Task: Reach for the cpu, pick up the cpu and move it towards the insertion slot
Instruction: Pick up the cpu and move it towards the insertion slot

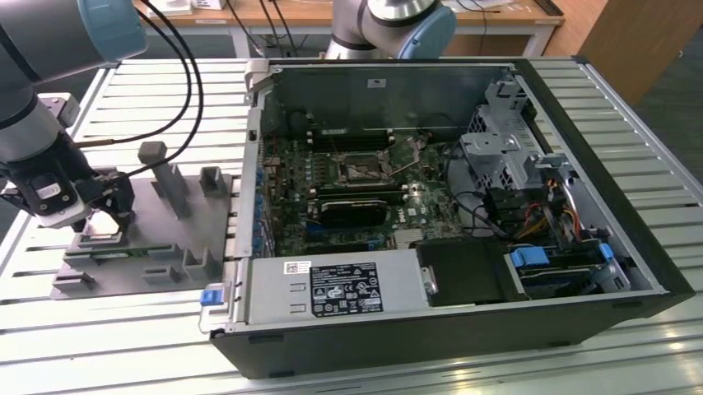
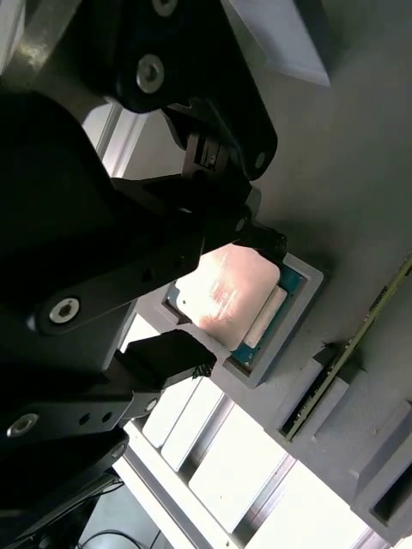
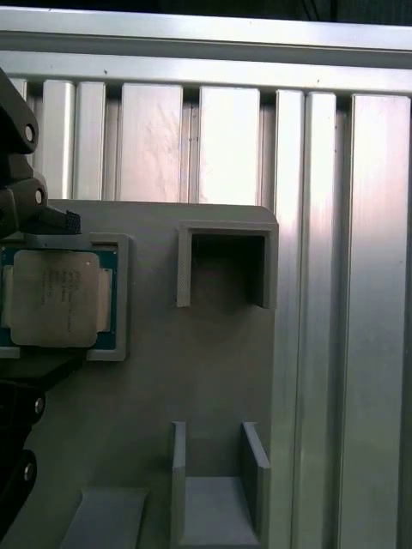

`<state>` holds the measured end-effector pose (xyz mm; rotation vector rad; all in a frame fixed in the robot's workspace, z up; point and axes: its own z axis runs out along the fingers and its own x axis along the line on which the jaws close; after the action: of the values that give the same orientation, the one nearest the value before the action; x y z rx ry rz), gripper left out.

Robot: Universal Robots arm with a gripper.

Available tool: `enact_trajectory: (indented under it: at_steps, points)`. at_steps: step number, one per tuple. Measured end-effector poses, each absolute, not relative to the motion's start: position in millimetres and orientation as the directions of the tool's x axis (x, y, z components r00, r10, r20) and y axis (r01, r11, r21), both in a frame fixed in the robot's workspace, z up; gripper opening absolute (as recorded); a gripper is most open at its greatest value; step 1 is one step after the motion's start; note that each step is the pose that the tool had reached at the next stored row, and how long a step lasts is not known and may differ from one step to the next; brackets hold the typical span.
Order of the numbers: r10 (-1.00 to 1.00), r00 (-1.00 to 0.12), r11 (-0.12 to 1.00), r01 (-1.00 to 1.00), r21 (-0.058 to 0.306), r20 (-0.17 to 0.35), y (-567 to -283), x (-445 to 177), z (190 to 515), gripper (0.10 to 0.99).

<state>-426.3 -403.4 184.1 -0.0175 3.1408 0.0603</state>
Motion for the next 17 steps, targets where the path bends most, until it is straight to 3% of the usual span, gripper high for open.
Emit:
enact_trajectory:
  at_steps: [3,4,9,17]
  points:
    - [-0.011,-1.000,0.999,-0.011,0.038,0.000,-403.4,-426.3,184.0,0.639]
    - [-0.011,-1.000,0.999,-0.011,0.038,0.000,-403.4,-426.3,184.0,0.569]
    - [-0.011,-1.000,0.999,-0.011,0.038,0.000,-403.4,-426.2,184.0,0.537]
    - [-0.011,-1.000,0.999,-0.011,0.038,-0.001,-403.4,-425.6,184.3,0.549]
